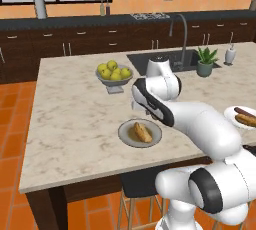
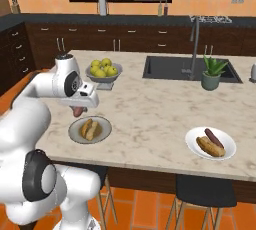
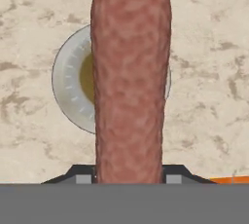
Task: Place one bun and one sausage from the bowl on each plate.
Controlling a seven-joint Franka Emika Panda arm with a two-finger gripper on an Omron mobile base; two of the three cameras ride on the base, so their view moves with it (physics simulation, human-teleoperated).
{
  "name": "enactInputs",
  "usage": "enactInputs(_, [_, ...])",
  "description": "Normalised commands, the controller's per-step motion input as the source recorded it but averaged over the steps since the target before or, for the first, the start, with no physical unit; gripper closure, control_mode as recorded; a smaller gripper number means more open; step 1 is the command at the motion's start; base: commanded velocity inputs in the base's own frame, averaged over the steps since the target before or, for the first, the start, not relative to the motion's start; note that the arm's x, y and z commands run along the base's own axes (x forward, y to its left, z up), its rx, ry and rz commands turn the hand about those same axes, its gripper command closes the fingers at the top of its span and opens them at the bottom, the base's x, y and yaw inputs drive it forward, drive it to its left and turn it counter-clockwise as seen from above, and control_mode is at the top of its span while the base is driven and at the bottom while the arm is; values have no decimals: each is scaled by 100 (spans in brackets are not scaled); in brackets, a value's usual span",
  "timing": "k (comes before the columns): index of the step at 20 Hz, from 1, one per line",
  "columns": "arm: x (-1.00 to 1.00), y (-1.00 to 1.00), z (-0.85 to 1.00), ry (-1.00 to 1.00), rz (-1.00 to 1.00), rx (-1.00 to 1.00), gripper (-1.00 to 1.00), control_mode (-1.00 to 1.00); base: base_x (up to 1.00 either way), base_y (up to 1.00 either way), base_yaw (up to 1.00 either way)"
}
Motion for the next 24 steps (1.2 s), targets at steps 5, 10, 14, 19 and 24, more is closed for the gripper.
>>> enactInputs(5, [52, 60, -15, 3, 9, 0, 100, -100, 0, 0, 0])
enactInputs(10, [30, 26, -56, 27, 9, -13, 100, -100, 0, 0, 0])
enactInputs(14, [0, 0, -89, 25, 5, -14, 100, -100, 0, 0, 0])
enactInputs(19, [0, 7, -72, 5, 1, -5, 100, -100, 0, 0, 0])
enactInputs(24, [15, 3, -5, -1, 0, 0, 100, -100, 0, 0, 0])
